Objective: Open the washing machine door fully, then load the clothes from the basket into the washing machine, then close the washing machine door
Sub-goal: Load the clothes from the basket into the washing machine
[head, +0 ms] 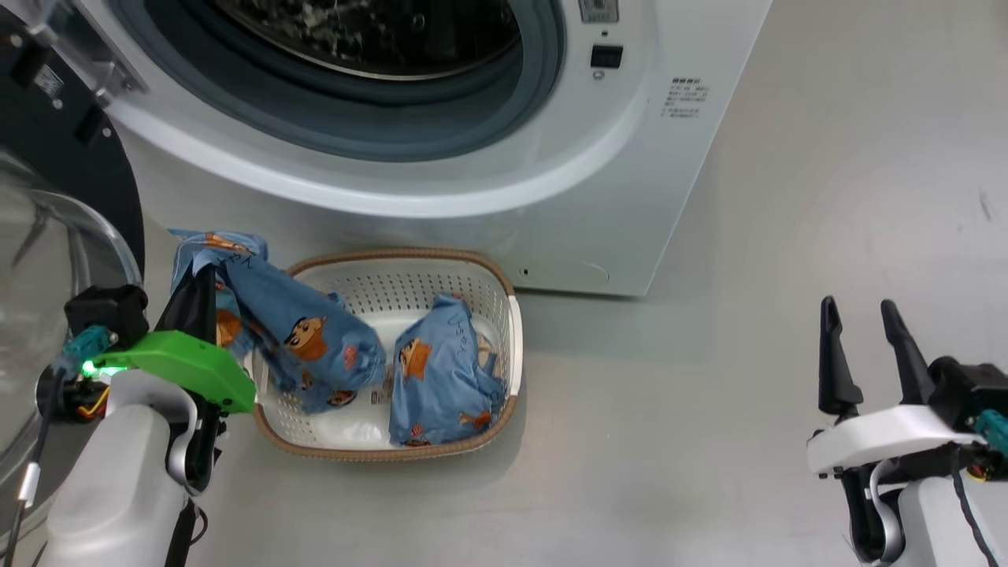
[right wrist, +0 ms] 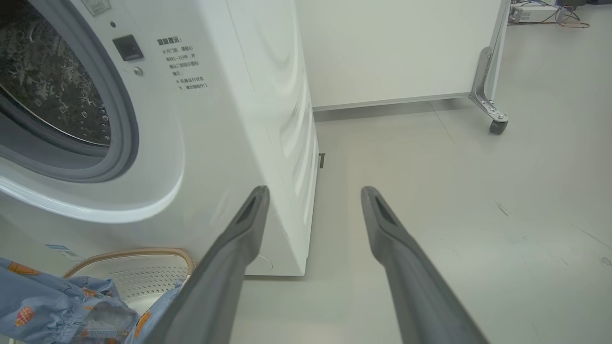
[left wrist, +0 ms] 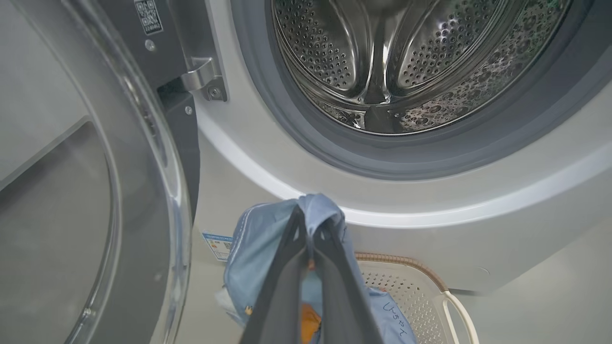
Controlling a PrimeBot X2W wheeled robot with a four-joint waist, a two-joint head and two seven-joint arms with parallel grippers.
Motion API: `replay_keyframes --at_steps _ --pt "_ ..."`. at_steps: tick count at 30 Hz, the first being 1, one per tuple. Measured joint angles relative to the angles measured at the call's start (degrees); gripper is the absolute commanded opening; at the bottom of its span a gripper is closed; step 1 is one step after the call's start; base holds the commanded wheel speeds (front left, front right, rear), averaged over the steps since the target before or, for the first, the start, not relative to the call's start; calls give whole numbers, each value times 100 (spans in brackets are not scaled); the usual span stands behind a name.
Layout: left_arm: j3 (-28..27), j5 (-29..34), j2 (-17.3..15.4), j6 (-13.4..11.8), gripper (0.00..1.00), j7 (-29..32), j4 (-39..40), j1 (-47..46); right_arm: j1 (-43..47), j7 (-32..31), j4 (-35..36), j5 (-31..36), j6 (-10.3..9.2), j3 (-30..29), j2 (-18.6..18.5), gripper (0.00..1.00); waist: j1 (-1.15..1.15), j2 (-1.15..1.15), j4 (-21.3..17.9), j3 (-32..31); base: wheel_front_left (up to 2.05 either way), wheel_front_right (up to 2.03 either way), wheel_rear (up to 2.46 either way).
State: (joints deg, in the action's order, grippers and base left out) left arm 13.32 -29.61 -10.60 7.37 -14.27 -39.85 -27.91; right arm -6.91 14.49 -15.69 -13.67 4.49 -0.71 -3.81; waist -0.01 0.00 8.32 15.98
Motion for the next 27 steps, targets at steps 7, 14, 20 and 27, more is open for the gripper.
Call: replay_keyframes --at_steps 7,14,20,27 --pt "-112 211 -36 0 0 -1 533 357 274 0 -141 -62 18 42 16 100 0 0 -22 -494 0 0 0" --pt "-214 401 -36 0 0 -1 1227 661 458 0 -199 -122 53 85 33 100 0 0 -60 -996 0 0 0" --pt "-286 571 -54 -3 0 -1 1566 1029 575 0 -248 -146 78 111 46 100 0 0 -106 -1350 0 0 0" --pt "-411 609 -85 -36 0 -1 1848 1622 770 0 -236 -192 97 141 66 100 0 0 -215 -1668 0 0 0"
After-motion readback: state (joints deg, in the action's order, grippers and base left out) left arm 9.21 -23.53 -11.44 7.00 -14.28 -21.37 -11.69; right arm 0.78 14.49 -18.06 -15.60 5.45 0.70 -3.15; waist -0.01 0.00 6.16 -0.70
